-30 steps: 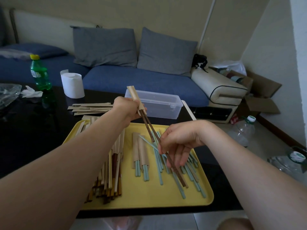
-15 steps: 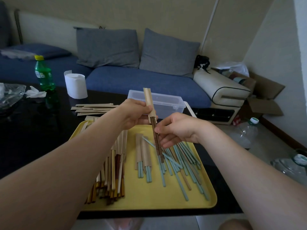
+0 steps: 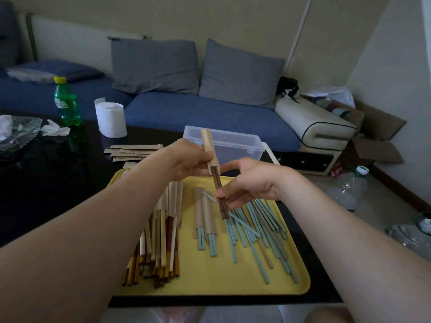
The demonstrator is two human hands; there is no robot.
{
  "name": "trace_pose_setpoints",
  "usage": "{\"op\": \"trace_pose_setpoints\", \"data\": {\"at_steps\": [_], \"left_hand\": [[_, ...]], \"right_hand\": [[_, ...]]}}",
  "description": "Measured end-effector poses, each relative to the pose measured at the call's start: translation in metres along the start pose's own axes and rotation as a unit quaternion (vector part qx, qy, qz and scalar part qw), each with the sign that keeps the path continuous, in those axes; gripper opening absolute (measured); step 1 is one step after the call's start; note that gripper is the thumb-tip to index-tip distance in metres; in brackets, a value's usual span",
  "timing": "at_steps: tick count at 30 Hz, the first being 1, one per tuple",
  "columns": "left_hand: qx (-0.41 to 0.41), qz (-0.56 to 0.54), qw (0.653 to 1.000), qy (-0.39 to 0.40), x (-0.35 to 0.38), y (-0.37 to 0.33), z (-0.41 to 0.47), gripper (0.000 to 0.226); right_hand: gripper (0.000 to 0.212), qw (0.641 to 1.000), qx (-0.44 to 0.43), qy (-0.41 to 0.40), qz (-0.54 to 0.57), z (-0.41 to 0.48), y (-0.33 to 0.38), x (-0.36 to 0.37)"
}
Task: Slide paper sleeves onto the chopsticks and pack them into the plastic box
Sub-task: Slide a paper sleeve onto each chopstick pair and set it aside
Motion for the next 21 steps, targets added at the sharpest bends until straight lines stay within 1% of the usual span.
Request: {"op": "trace_pose_setpoints", "data": {"at_steps": [2, 4, 7, 8, 10, 11, 12, 14, 15, 16, 18, 20, 21], "left_hand": [[0.002, 0.006, 1.0, 0.002, 0.0, 0.0, 0.0, 0.022], [-0.001, 0.016, 1.0, 0.003, -0.004, -0.001, 0.0, 0.022], [-0.008, 0.06, 0.998, 0.023, -0.006, -0.002, -0.006, 0.024], [-0.008, 0.078, 0.997, 0.024, -0.007, -0.001, -0.009, 0.024], [0.006, 0.111, 0.994, -0.007, -0.013, -0.002, -0.008, 0.024], [0.027, 0.132, 0.99, -0.046, -0.019, -0.004, -0.006, 0.026], [0.058, 0.167, 0.979, -0.1, -0.028, -0.007, -0.001, 0.028], [0.131, 0.263, 0.932, -0.212, -0.049, -0.015, 0.006, 0.028], [0.157, 0.293, 0.91, -0.246, -0.056, -0.018, 0.009, 0.026], [0.171, 0.31, 0.896, -0.267, -0.064, -0.018, 0.012, 0.024], [0.182, 0.342, 0.879, -0.28, -0.073, -0.017, 0.016, 0.021], [0.188, 0.396, 0.852, -0.286, -0.079, -0.016, 0.02, 0.025], [0.193, 0.434, 0.831, -0.288, -0.08, -0.015, 0.02, 0.031]], "right_hand": [[0.075, 1.0, 0.002, -0.001, -0.001, 0.001, 0.0, 0.002], [0.065, 1.0, 0.0, -0.008, 0.01, 0.003, 0.003, 0.005], [0.028, 0.999, -0.012, -0.035, 0.034, 0.008, 0.007, 0.01], [0.018, 0.998, -0.013, -0.044, 0.041, 0.01, 0.008, 0.012], [0.013, 0.998, -0.011, -0.049, 0.042, 0.014, 0.01, 0.018], [0.014, 0.998, -0.007, -0.045, 0.035, 0.015, 0.011, 0.023], [0.016, 0.999, 0.001, -0.034, 0.026, 0.016, 0.013, 0.029], [0.02, 1.0, 0.028, 0.007, 0.006, 0.016, 0.016, 0.047], [0.024, 0.999, 0.041, 0.028, -0.004, 0.015, 0.017, 0.055], [0.027, 0.997, 0.05, 0.048, -0.015, 0.015, 0.019, 0.065], [0.029, 0.995, 0.061, 0.069, -0.032, 0.015, 0.022, 0.081], [0.023, 0.994, 0.059, 0.083, -0.043, 0.016, 0.028, 0.095], [0.017, 0.993, 0.057, 0.087, -0.047, 0.015, 0.03, 0.102]]}}
Point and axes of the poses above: each hand's wrist, its own z-axis towards the middle knuckle, its own x-axis out of the palm, y = z × x, the point moved 6 cm from there along z, towards the middle knuckle, and after that the axes turned 15 degrees about -y, right-handed, at the moved point
